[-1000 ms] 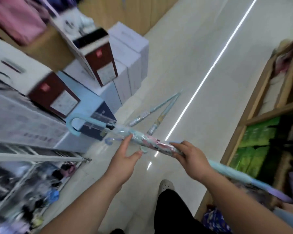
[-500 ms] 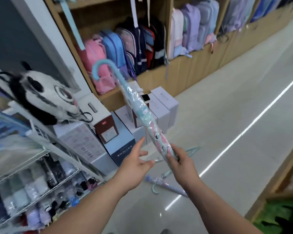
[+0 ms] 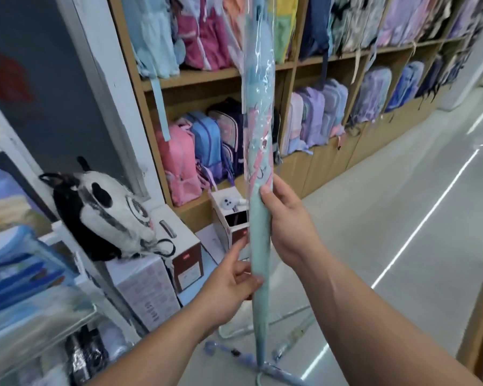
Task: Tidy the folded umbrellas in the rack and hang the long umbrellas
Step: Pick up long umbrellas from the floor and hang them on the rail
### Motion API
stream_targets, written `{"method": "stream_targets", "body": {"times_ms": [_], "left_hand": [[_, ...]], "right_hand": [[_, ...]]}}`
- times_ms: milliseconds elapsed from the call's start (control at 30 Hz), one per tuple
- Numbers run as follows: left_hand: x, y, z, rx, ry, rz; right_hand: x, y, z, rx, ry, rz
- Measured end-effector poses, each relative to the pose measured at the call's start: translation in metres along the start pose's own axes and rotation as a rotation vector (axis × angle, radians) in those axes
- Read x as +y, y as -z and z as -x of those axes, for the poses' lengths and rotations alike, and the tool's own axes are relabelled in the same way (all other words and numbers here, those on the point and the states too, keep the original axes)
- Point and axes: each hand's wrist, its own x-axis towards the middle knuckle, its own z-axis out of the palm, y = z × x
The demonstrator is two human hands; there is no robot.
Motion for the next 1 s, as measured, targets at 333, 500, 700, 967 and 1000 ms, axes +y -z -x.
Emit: {"method": "stream_targets", "body": {"times_ms": [333, 500, 700, 967, 1000], "left_hand": [[0.054, 0.128, -0.014, 0.069, -0.19, -0.036], [0.086, 0.166, -0.02, 0.097, -0.228, -0.023], [0.134, 0.2, -0.035, 0.212, -0.308, -0.001], [0.222, 0.243, -0.05, 0.435, -0.485, -0.106], [0.231, 0.248, -0.052, 0.463, -0.503, -0.125]], "right_hand": [[-0.021, -0.084, -0.043, -0.059, 0.095, 0.292], [0.001, -0.099, -0.04, -0.119, 0.166, 0.497], [0.006, -0.131, -0.073, -0.208, 0.221, 0.447], [-0.038, -0.182, -0.155, -0.336, 0.405, 0.34], [-0.043, -0.188, -0.167, -0.35, 0.422, 0.324]]}}
